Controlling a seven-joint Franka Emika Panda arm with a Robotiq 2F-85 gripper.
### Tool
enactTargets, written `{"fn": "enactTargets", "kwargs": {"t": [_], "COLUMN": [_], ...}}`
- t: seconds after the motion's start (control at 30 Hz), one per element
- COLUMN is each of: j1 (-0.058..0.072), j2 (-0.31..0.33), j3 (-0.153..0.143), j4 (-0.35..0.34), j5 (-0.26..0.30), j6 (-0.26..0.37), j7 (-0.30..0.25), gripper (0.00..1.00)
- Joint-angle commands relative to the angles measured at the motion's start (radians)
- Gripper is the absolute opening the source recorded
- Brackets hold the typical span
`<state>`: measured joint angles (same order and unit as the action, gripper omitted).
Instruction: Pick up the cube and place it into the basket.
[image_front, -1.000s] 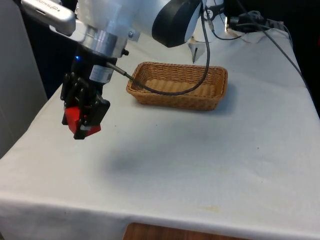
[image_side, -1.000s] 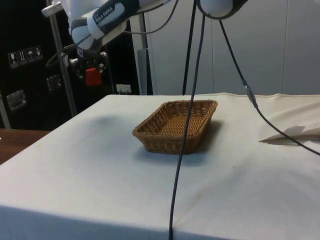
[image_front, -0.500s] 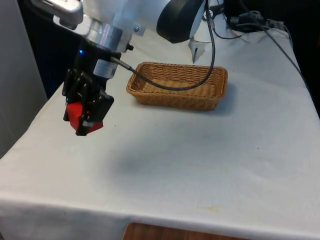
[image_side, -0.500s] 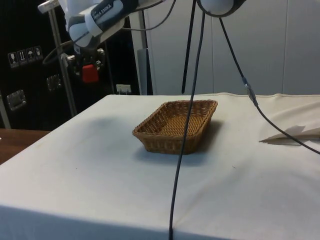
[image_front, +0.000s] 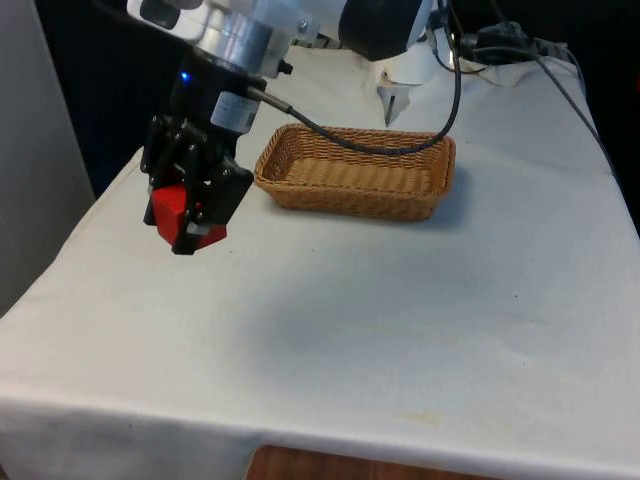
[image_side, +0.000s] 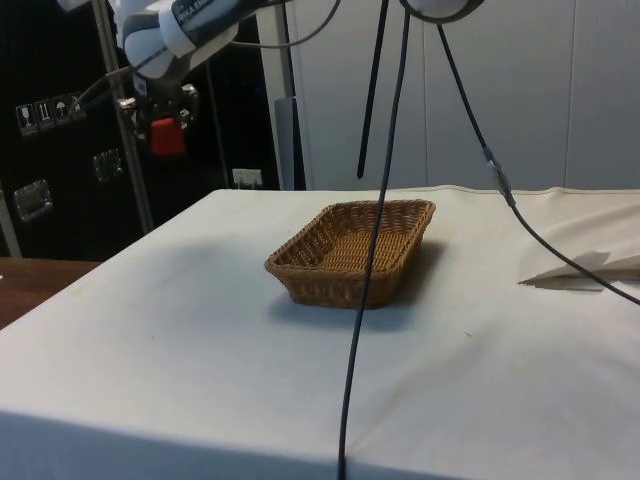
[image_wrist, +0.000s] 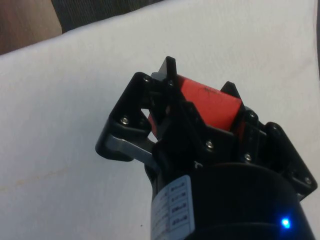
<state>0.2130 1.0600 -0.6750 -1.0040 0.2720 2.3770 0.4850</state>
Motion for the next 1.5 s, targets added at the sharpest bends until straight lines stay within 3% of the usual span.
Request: {"fn": "enactTargets", "kwargs": {"t": [0.0,0.03,0.27,0.3,0.33,0.4,0.6,0.63,0.67,0.73,0.9,0.93,0.97,1.13,1.17,1.2,1.23,1.4,1.47], "j1": [0.002,0.01,0.029,0.02,0.029,0.025,0.039,0.03,0.04,0.046,0.053,0.043,0.057,0.064,0.064,0.052,0.062,0.058,0.062], "j2": [-0.002,-0.013,-0.032,-0.02,-0.033,-0.036,-0.064,-0.051,-0.068,-0.079,-0.093,-0.082,-0.099,-0.112,-0.112,-0.094,-0.11,-0.104,-0.108], "j3": [0.0,-0.001,-0.003,0.0,-0.003,-0.001,-0.006,-0.002,-0.007,-0.008,-0.009,-0.002,-0.009,-0.008,-0.007,-0.002,-0.006,-0.004,-0.003], "j4": [0.0,-0.014,-0.014,0.0,-0.012,-0.006,-0.014,0.001,-0.015,-0.02,-0.024,0.001,-0.025,-0.027,-0.026,0.001,-0.022,-0.012,-0.016], "j5": [-0.001,-0.001,-0.008,-0.006,-0.01,-0.016,-0.029,-0.028,-0.032,-0.038,-0.044,-0.043,-0.046,-0.048,-0.048,-0.045,-0.047,-0.046,-0.046], "j6": [-0.005,-0.002,-0.03,-0.033,-0.034,-0.041,-0.051,-0.056,-0.052,-0.049,-0.043,-0.061,-0.045,-0.05,-0.05,-0.062,-0.051,-0.059,-0.059], "j7": [-0.001,-0.006,-0.013,-0.011,-0.014,-0.016,-0.022,-0.02,-0.02,-0.014,-0.005,-0.006,-0.004,-0.006,-0.007,-0.005,-0.008,-0.009,-0.013], "gripper": [0.03,0.03,0.03,0.03,0.03,0.03,0.03,0.03,0.03,0.03,0.03,0.03,0.03,0.03,0.03,0.03,0.03,0.03,0.03]}}
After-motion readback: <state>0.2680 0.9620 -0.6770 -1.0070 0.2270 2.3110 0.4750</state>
